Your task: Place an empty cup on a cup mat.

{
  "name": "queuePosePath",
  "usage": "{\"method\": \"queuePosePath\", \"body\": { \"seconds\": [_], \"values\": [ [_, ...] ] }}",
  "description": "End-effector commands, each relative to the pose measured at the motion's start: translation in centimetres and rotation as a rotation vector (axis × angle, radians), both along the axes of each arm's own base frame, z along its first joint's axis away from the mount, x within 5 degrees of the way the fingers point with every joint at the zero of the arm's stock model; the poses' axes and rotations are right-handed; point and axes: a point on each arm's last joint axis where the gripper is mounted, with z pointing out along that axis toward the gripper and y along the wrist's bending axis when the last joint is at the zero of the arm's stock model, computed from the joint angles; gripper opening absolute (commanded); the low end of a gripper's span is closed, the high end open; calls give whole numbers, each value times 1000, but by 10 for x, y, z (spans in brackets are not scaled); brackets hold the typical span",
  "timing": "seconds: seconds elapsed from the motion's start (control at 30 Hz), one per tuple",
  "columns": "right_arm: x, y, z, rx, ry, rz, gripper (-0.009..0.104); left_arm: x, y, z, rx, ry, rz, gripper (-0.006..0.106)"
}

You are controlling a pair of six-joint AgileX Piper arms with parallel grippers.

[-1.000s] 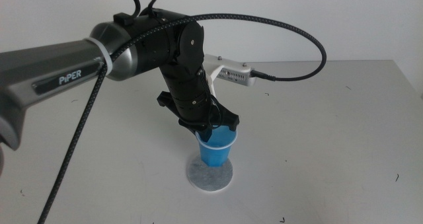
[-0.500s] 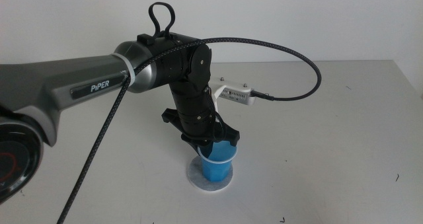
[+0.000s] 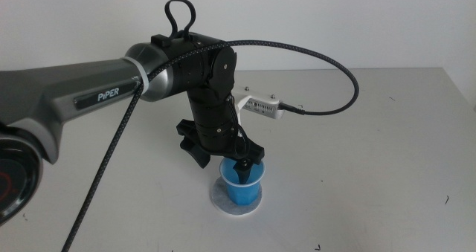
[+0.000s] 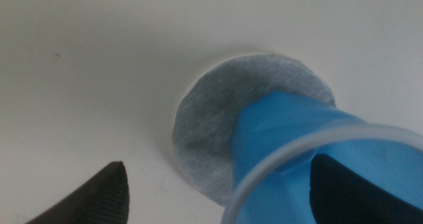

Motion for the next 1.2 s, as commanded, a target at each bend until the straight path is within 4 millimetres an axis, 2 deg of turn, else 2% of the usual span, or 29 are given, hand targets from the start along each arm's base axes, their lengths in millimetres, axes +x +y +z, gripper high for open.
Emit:
{"method": "queuePosePath", "body": {
  "seconds": [0.0,0.23,0.47,0.7,0.87,1.0,1.17],
  "values": [
    [-2,0,12,-23,-107,4,94,-3,6,47,-63,-82,-4,105],
    [-2,0,12,-23,-107,4,94,-7,31,100,-93,-128,27,105],
    [-2,0,12,-23,-107,4,94,-26,62,161,-130,-276,69,105],
    [-2,0,12,-23,-107,4,94,-71,103,223,-71,-453,89,105],
    [-2,0,12,-23,-107,4,94,-108,134,257,-22,-610,120,105],
    [-2,0,12,-23,-107,4,94,-141,161,273,-35,-681,167,105],
    [-2,0,12,-23,-107,4,94,-178,201,263,-93,-668,343,105]
  ]
}}
